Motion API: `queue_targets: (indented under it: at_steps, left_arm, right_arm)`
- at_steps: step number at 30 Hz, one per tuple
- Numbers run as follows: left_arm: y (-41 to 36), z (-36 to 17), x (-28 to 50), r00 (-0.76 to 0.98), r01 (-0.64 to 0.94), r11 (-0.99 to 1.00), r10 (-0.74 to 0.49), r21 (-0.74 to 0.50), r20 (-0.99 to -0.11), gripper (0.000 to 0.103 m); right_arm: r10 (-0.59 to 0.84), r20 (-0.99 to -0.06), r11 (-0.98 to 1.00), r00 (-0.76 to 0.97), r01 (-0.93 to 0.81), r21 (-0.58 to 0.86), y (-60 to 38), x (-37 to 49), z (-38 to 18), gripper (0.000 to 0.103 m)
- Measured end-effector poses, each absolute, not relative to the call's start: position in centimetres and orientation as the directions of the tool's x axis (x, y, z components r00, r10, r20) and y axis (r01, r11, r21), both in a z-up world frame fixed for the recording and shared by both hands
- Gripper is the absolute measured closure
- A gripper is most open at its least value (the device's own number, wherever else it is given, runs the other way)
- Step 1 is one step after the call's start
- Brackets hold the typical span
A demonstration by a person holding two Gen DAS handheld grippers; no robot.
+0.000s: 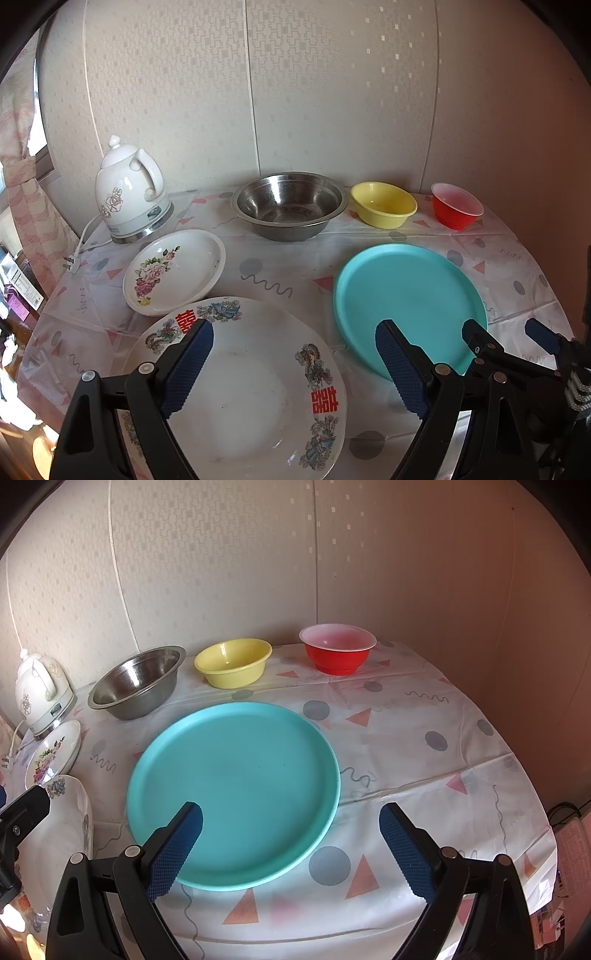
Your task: Organize plates and bowls
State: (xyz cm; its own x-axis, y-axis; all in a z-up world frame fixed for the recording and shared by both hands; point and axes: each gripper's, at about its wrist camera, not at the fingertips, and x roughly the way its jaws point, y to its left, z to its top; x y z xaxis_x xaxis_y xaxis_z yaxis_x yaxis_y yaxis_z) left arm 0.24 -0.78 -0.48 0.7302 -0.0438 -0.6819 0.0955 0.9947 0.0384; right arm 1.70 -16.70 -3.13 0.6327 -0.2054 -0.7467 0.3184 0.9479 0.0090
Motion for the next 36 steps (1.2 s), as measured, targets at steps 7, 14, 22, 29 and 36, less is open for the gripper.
queue_targets:
  at_steps: [7, 14, 22, 29, 36]
  left_arm:
    - [-1.3, -0.5, 0.6, 0.739, 0.107, 0.989, -0.011, 0.1, -0.673, 0.013]
    - [-2.0, -0.6, 1.2, 0.708, 0.156, 0.984, -0.051, 0.085, -0.704, 0.013]
    - [-3.2, -0.8, 2.2, 0.688, 0.233, 0.969, -0.106, 0.079, -0.718, 0.013]
    - [-3.4, -1.6, 4.3, 0.615, 0.295, 0.955, -0.183, 0.009, -0.767, 0.034]
    - [-2.6, -2.9, 7.9, 0.527, 0.302, 0.95, -0.235, -0.079, -0.817, 0.059]
  right_arm:
    - [-0.199, -0.751, 0.948, 0.63, 0.317, 0.014, -16.9, 1.9, -3.3, 0.005]
    - [-0.19, -0.757, 0.947, 0.626, 0.321, 0.028, -17.8, 2.1, -3.5, 0.005]
    - [-0.176, -0.775, 0.933, 0.607, 0.355, 0.066, -20.2, 2.1, -4.0, 0.007]
    - [-0.115, -0.798, 0.927, 0.591, 0.352, 0.128, -21.9, 2.6, -4.5, 0.024]
    - [-0.055, -0.828, 0.923, 0.558, 0.345, 0.171, -22.5, 3.2, -5.6, 0.044]
